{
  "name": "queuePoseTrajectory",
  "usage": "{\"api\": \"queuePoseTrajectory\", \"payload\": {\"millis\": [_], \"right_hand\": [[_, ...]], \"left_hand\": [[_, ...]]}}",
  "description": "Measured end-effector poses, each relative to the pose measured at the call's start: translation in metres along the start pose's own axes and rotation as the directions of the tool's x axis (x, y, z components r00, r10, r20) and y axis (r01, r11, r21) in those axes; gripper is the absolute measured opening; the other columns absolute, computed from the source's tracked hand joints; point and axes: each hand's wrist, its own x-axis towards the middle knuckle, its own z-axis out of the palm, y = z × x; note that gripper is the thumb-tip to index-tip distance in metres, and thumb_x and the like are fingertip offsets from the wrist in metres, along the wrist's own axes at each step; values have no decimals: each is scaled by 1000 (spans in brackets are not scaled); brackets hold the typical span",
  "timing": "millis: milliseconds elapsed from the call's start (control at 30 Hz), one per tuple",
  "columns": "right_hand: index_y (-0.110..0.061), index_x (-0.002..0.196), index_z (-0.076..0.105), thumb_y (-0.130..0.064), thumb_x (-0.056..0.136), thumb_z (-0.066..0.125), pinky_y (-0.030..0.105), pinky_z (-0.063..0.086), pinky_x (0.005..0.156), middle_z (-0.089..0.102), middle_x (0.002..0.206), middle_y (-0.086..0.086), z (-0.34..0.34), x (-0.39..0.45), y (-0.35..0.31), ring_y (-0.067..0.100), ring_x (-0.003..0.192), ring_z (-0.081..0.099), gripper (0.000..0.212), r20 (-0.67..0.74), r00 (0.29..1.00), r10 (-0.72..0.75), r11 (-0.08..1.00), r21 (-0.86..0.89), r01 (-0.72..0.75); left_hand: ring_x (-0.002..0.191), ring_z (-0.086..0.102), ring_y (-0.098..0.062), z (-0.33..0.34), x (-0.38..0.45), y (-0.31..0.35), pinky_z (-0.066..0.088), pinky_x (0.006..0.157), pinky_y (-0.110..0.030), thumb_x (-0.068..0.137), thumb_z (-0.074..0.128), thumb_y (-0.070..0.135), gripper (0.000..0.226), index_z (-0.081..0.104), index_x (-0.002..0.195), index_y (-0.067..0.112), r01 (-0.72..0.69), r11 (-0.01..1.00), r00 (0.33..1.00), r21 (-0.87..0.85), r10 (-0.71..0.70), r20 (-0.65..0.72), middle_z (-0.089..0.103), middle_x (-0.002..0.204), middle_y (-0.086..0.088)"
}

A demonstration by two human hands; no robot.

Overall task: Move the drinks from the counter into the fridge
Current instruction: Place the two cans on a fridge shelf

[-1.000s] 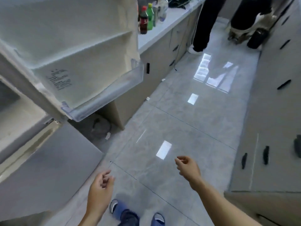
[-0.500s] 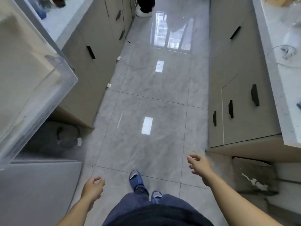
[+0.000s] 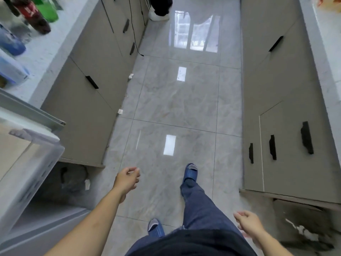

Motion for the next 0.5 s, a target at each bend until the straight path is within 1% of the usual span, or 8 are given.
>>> {"api": "queuePoseTrajectory", "payload": {"millis": [67, 133, 167, 233, 333, 400, 500], "right_hand": [[-8, 95, 66, -22, 91, 67, 30, 48, 62, 68, 83, 11, -13, 24, -41, 25, 71, 58, 15, 25, 999, -19, 999, -43, 20], [-8, 89, 67, -21, 89, 69, 28, 45, 55, 66, 75, 10, -24, 44, -93, 24, 63, 53, 14, 54, 997, -47, 995, -80, 52], [-8, 87, 68, -22, 89, 69, 26, 42, 52, 63, 71, 9, -28, 54, -124, 23, 60, 51, 14, 69, 995, -74, 991, -105, 81], [-8, 90, 68, -24, 89, 69, 24, 39, 49, 62, 71, 7, -29, 73, -193, 23, 59, 50, 16, 118, 980, -158, 975, -139, 174], [-13, 94, 66, -26, 91, 67, 27, 42, 53, 61, 75, 4, -25, 86, -296, 21, 64, 53, 13, 193, 934, -302, 931, -153, 333], [-15, 90, 68, -25, 90, 67, 29, 45, 55, 58, 68, 1, -15, 85, -360, 21, 63, 53, 11, 239, 895, -377, 893, -161, 419], [-16, 90, 69, -27, 88, 67, 31, 44, 56, 56, 64, -1, 9, 84, -443, 20, 60, 51, 11, 317, 837, -446, 842, -169, 513]], "left_hand": [[82, 61, -24, 4, 10, 19, 49, 72, -34, 98, 58, 25, 16, 59, 110, 14, 33, 999, 999, -21, -34, -33, 67, 101, -10], [79, 61, -23, 6, 14, 29, 49, 68, -32, 98, 58, 25, 16, 61, 109, 14, 93, 995, 991, -46, -97, -92, 68, 98, -10], [77, 61, -23, 7, 16, 31, 49, 66, -31, 98, 59, 25, 16, 62, 108, 14, 111, 992, 985, -67, -119, -125, 69, 96, -9], [74, 60, -23, 11, 21, 41, 48, 64, -29, 97, 60, 25, 17, 64, 105, 11, 150, 982, 969, -115, -169, -178, 70, 93, -9], [73, 58, -23, 17, 28, 56, 46, 64, -29, 97, 60, 25, 15, 64, 100, 11, 199, 960, 946, -198, -241, -217, 70, 93, -10], [74, 58, -24, 22, 31, 65, 46, 65, -29, 97, 59, 25, 15, 64, 99, 11, 217, 946, 932, -242, -275, -238, 70, 94, -12], [66, 54, -24, 26, 42, 80, 41, 59, -26, 95, 61, 19, 13, 65, 92, 8, 220, 919, 904, -326, -318, -286, 69, 85, -13]]}}
